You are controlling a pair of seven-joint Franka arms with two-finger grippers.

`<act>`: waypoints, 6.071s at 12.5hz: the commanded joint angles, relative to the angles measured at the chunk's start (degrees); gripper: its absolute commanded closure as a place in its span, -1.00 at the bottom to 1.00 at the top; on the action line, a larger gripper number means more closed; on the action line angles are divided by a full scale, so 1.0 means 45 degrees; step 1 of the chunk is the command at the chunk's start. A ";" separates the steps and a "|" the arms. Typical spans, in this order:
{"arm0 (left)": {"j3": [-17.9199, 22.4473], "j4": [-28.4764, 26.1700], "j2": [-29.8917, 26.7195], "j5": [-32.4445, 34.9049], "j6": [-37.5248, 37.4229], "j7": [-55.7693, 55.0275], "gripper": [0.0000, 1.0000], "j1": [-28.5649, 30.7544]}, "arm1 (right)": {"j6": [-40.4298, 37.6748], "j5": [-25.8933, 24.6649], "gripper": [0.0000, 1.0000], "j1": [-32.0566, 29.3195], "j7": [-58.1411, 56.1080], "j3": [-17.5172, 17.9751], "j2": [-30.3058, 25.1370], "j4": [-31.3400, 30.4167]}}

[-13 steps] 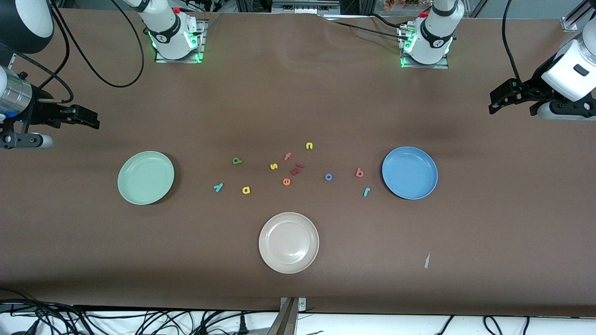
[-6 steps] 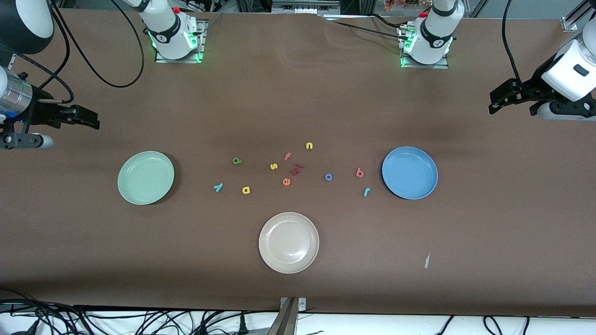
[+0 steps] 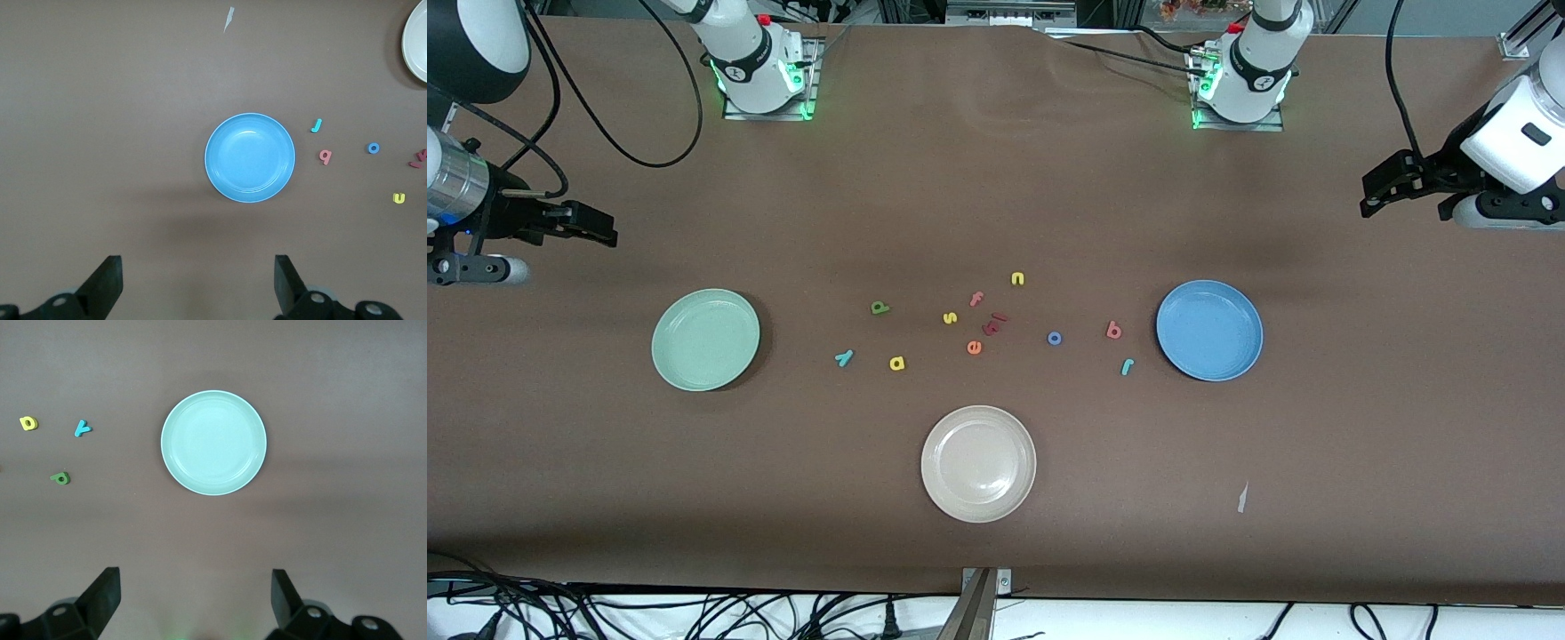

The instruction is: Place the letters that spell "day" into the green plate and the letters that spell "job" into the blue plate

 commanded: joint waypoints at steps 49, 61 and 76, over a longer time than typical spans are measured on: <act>-0.1093 -0.0722 0.9110 -0.0277 0.9873 0.1348 -0.37 -0.3087 | 0.7134 0.2039 -1.00 0.4094 1.1537 -0.0011 0.5435 -0.0114; -0.0976 -0.0702 0.9853 0.0523 1.1361 0.1387 1.00 -0.3499 | 1.1042 0.2079 -1.00 0.4624 1.5730 -0.0030 0.6220 -0.2689; -0.0546 -0.1909 0.7547 0.2632 0.6828 0.1543 1.00 -0.2192 | 1.1592 0.3662 0.06 0.4488 1.4400 -0.0011 0.6668 -0.3239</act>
